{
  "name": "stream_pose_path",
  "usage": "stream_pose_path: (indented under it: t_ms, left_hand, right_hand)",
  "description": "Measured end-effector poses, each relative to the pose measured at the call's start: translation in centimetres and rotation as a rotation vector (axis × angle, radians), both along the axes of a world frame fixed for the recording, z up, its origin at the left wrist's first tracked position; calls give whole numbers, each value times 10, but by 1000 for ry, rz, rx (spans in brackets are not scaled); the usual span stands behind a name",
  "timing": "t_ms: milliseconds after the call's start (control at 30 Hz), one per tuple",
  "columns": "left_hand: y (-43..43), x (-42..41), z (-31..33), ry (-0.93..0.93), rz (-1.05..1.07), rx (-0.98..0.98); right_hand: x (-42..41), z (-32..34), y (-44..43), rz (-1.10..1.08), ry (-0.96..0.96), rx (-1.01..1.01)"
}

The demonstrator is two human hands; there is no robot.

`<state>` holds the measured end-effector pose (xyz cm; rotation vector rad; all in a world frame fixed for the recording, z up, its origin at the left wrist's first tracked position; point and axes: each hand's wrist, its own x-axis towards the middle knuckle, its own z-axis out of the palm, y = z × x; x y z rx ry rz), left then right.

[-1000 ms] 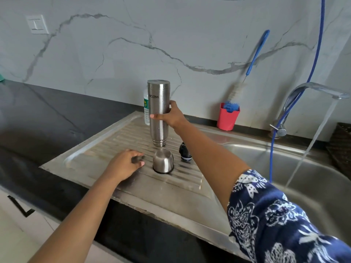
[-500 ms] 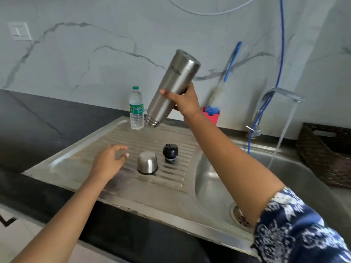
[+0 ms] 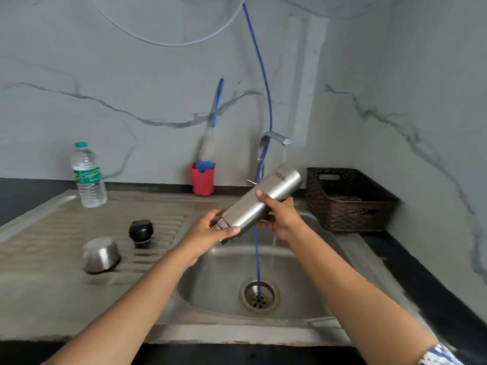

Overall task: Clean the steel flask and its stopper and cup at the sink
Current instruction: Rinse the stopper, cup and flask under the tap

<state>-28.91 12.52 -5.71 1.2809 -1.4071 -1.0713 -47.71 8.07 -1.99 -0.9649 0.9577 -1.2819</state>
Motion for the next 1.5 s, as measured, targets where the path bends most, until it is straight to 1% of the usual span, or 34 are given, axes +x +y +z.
stream_pose_path:
  t_ms: [200, 300, 433, 700, 900, 1067, 1333, 1500]
  left_hand:
    - [-43, -35, -33, 91, -66, 240]
    - [-53, -32, -44, 128, -114, 360]
    - [-70, -26, -55, 148, -169, 444]
    - [-80, -19, -75, 153, -243, 490]
    - [-83, -16, -82, 197, -292, 522]
    - [-80, -29, -88, 140, -402, 525]
    - [-80, -33, -87, 230, -381, 523]
    - [-79, -39, -91, 229, -375, 537]
  right_hand:
    - [-49, -28, -33, 40, -23, 217]
    - [-62, -39, -52, 21, -51, 267]
    - [-61, -50, -67, 66, -33, 289]
    - [-63, -61, -83, 53, 54, 234]
    - [-64, -57, -84, 11, 47, 203]
    - [-61, -52, -88, 16, 62, 149]
    - [-61, -41, -90, -42, 133, 35]
    - [-60, -39, -87, -71, 170, -46]
